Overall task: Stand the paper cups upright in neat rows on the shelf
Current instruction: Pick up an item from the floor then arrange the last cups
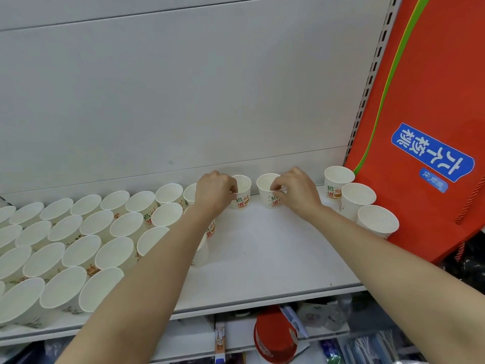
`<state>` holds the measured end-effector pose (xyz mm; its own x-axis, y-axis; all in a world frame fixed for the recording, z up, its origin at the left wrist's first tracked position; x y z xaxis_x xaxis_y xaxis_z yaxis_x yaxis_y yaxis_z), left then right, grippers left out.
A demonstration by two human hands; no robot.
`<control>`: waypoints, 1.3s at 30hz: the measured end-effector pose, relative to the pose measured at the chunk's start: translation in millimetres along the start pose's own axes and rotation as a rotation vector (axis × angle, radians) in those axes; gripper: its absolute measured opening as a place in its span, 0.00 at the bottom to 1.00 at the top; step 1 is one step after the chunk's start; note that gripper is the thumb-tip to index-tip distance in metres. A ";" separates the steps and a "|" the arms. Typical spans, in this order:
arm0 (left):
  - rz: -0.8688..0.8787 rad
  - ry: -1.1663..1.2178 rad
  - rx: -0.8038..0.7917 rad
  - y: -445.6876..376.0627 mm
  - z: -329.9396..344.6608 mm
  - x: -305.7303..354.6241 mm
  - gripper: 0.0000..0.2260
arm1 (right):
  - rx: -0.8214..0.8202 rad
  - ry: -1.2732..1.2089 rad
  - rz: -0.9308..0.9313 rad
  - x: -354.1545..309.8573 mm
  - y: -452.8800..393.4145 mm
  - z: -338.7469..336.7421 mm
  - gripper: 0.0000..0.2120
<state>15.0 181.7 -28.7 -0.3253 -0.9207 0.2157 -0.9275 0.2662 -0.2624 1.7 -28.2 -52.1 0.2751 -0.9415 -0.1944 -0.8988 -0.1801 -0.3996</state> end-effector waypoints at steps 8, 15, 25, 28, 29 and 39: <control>0.000 -0.019 -0.009 -0.2 0.7 1.5 0.04 | -0.021 0.020 0.052 -19.9 -5.3 8.4 0.03; -0.008 -0.001 -0.027 0.1 -5.4 7.2 0.10 | 0.025 -0.019 0.056 -19.7 -2.7 4.7 0.07; 0.082 0.221 -0.046 7.6 -12.5 70.5 0.15 | 0.283 -0.025 0.136 19.8 62.8 -44.3 0.04; 0.228 0.379 -0.048 17.6 0.9 118.8 0.10 | 0.356 0.040 0.176 37.7 94.3 -62.0 0.03; 0.262 0.437 -0.055 20.3 7.5 133.5 0.09 | 0.379 0.058 0.191 43.3 105.7 -68.0 0.02; 0.386 0.522 -0.236 33.9 57.5 214.4 0.13 | 0.411 0.166 0.343 69.3 189.4 -101.8 0.03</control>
<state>-75.6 -23.1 -45.5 -0.6315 -0.5050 0.5883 -0.7232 0.6572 -0.2122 -184.2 -156.6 -50.1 -0.0966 -0.9649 -0.2443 -0.7110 0.2387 -0.6614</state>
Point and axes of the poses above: each hand's wrist, its own y-axis away from the middle knuckle, its own z-axis out of the palm, x = y × z, the point moved 2 cm from there along -y, towards the middle knuckle, and after that the axes turned 12 degrees about y, right-handed, at the moved point
